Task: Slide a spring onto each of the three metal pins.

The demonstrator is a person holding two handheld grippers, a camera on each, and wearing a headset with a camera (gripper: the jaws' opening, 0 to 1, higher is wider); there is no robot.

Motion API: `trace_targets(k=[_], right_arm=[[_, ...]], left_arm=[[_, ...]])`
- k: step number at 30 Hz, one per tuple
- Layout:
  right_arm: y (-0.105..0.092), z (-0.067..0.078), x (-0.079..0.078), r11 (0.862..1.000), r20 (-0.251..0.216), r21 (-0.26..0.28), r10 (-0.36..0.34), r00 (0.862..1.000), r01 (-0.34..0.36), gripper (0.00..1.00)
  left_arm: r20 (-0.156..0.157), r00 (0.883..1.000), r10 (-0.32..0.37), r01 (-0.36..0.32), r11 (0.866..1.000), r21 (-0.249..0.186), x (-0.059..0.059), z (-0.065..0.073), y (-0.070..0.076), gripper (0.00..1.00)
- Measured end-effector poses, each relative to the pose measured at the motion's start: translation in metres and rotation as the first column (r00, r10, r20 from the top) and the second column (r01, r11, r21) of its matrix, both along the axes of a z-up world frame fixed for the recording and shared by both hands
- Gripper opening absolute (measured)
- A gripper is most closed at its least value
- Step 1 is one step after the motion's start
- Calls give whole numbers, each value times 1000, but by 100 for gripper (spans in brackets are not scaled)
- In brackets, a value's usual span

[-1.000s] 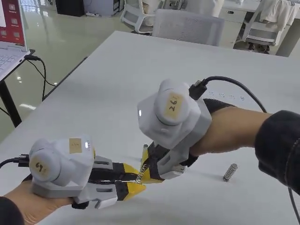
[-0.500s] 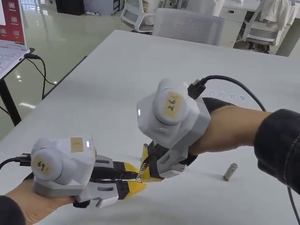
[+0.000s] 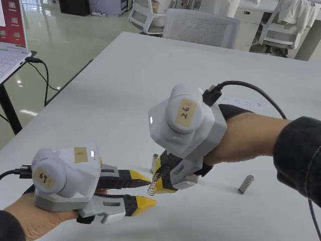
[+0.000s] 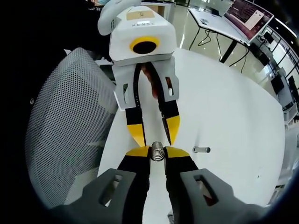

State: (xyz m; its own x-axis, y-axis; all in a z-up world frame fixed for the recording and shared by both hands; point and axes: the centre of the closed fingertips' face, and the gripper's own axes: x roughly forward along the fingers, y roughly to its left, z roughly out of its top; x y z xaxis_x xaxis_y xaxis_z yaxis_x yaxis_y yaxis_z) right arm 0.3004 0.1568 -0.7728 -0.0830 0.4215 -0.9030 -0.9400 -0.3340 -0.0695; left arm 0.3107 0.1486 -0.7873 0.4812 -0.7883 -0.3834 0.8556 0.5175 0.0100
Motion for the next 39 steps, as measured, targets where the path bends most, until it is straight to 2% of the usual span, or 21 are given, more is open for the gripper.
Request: trace_targets(k=[5,29,39], right_arm=[[-1,0,2,1000,2,-1,-8,1000,8,13],[-8,1,10,1000,7,-8,-30,1000,30,13],[-11,4,18,999,12,-4,-50,999,50,13]], left_arm=[[-3,1000,27,-27,1000,5,4,-1,5,33],[-11,995,103,-103,995,10,12,-5,19,59],[-20,991,133,-133,991,5,15,-7,24,73]])
